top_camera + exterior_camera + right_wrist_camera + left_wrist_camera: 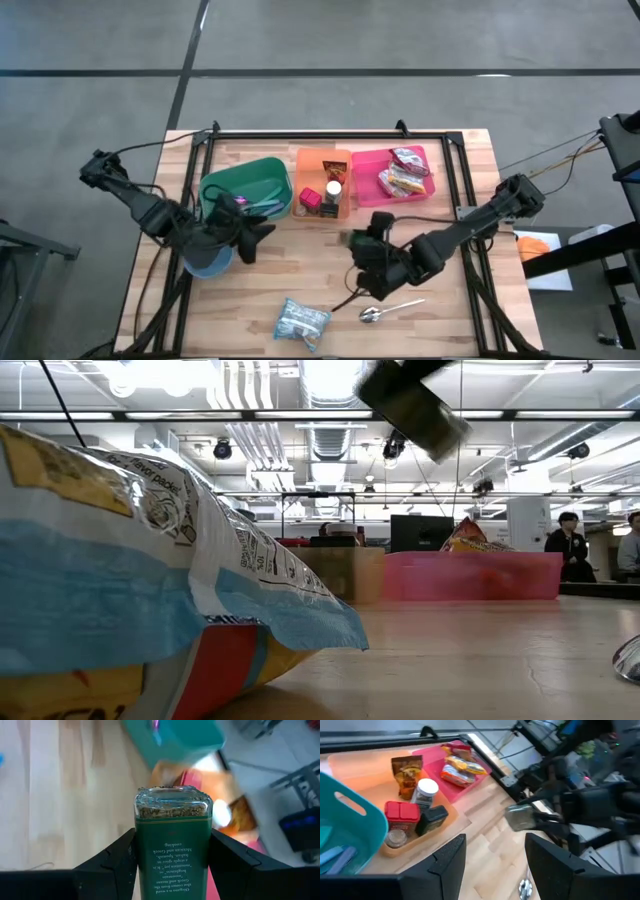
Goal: Pick & Place Food Item
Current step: Put the green seasoning bottle into the orange bin
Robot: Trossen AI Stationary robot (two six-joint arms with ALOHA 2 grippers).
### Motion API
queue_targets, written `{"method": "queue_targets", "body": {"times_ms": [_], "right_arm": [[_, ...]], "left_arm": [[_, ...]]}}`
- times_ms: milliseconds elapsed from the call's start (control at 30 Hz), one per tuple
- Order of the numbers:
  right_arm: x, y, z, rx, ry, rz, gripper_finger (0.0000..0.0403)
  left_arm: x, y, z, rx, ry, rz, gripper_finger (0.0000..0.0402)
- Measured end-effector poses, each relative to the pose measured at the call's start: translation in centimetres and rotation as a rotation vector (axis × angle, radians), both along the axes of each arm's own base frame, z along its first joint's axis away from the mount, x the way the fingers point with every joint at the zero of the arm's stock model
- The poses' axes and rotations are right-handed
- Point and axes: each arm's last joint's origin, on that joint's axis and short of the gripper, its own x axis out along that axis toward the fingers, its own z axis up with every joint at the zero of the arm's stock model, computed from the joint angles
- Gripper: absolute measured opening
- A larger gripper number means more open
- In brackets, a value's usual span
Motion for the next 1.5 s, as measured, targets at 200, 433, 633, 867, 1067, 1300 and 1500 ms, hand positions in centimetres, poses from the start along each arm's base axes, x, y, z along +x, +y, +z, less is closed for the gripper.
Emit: {"method": "queue_targets", "body": {"times_ms": [200,433,633,867,1067,1300,1500], "right_arm": [[3.2,-0.2,2.1,-0.035,-0.074,0.026,0.0192],[6.2,-0.4,2.6,-0.126,-0.060,0.041,0.0192],[7.7,-0.9,3.0,-0.156,-0.071,0.013,0.0192],[8.0,-1.5,2.5,-0.152,-0.063,-0.010,0.0192],[8.1,-1.8,2.3,-0.150,-0.063,-0.018,0.0192],[8.4,-2.3,2.4,-0.142,-0.077,-0.030,0.0192],[8.5,-2.3,2.5,-0.153,-0.072,-0.019,0.0192]], "left_arm": [[3.0,1.6,-1.3,-0.048,0.057,0.049,0.0206],[5.8,2.6,-2.4,-0.053,0.076,0.050,0.0206],[6.8,2.7,-3.3,-0.068,0.091,0.064,0.0206],[7.1,2.6,-3.3,-0.070,0.086,0.058,0.0206],[7.1,2.6,-3.3,-0.048,0.096,0.041,0.0206],[7.3,2.5,-3.1,-0.041,0.072,0.024,0.0208],[7.3,2.5,-3.0,-0.021,0.076,0.007,0.0253]]}}
